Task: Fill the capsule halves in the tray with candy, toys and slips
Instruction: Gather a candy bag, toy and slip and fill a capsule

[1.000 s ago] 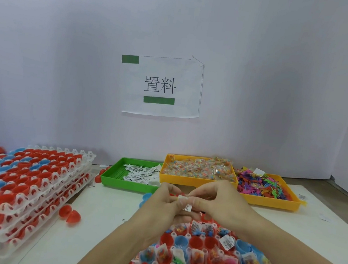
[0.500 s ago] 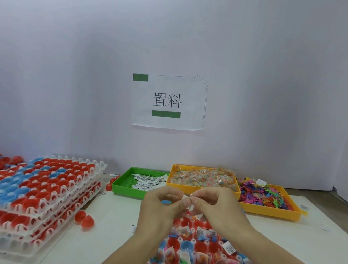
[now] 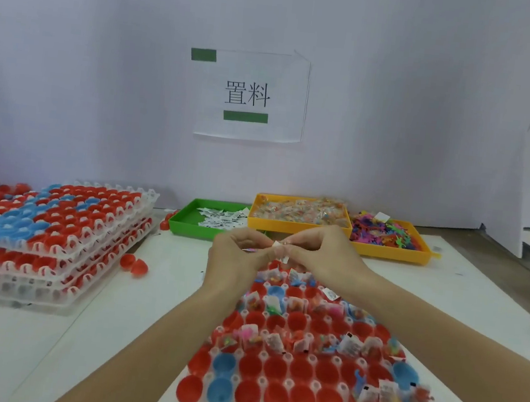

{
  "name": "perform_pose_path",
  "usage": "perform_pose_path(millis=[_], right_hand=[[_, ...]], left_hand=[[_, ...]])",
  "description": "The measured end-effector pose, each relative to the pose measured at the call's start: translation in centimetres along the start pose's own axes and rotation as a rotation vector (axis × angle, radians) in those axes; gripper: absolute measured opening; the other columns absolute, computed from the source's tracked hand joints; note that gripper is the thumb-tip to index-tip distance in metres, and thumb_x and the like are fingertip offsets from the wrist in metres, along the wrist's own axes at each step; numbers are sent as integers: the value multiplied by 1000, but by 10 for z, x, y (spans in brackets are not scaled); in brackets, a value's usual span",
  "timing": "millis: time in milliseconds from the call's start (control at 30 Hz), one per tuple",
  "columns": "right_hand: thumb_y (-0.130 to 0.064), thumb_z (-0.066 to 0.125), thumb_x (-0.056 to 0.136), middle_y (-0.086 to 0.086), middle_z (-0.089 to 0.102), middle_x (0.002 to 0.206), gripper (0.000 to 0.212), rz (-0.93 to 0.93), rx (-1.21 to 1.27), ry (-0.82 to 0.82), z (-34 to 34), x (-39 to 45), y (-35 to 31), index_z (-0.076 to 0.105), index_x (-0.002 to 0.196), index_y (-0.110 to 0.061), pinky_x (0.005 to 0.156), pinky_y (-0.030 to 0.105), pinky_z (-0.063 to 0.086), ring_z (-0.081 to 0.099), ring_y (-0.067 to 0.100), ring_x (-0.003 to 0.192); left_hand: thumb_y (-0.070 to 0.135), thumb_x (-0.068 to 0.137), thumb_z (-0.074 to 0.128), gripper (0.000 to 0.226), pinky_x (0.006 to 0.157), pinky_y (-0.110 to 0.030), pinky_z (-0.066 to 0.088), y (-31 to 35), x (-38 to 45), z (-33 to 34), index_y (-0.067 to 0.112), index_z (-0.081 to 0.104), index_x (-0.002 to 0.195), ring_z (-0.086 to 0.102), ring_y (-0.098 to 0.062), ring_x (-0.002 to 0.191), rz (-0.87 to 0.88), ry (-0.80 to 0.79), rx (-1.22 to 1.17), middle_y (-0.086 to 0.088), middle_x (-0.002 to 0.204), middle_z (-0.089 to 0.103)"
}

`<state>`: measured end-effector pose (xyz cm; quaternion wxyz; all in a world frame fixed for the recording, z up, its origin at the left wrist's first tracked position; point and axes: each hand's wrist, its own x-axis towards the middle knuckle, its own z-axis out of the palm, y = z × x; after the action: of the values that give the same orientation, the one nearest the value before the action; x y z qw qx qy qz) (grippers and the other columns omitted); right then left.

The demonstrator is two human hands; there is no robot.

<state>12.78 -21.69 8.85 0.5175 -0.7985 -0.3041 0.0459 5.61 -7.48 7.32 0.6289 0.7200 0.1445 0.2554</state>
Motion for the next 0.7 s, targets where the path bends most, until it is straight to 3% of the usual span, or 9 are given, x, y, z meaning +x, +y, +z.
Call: perform_pose_path(millis=[167,300,467,600,700], right_hand=[[-27,74,90,-4,77,75,9,-49,-78,-83,-8,-14,0,81,91,-21,59,9,51,72,5,70],[-29,75,89,-3,77,75,10,-76,-97,-119,-12,-25,-2,81,90,-22,61,9,51,72,6,71],[-29,78,85,-13,76,76,3,-91,-62,-106,-15,-37,1,79,85,-27,62,11,52,71,0,72],[-35,78,83,-9,78,81,7,-98,-32,-109,-18,-49,6,80,87,-29,74,18,58,73,5,77],[-35,78,84,-6,78,80,9,-90,-33,-89,-23,-57,11,79,89,-27,77,23,60,74,8,75]], left_hand=[[28,61,85,29,77,-36,60,1,-14,-9,9,76,81,74,-28,79,-28,-188,-24,-9,81,76],[29,56,83,30,68,-25,60,3,-25,-13,11,79,80,74,-24,76,-40,-245,-83,-11,81,76],[18,64,84,17,66,-24,59,0,-37,-8,13,76,78,75,-23,74,-19,-215,-77,-9,78,76],[25,56,85,33,64,-25,59,-1,-47,0,8,71,81,74,-25,69,-22,-168,-93,-11,73,75],[20,62,85,24,63,-23,59,-5,-53,7,10,72,78,74,-25,67,8,-173,-76,-10,71,75]])
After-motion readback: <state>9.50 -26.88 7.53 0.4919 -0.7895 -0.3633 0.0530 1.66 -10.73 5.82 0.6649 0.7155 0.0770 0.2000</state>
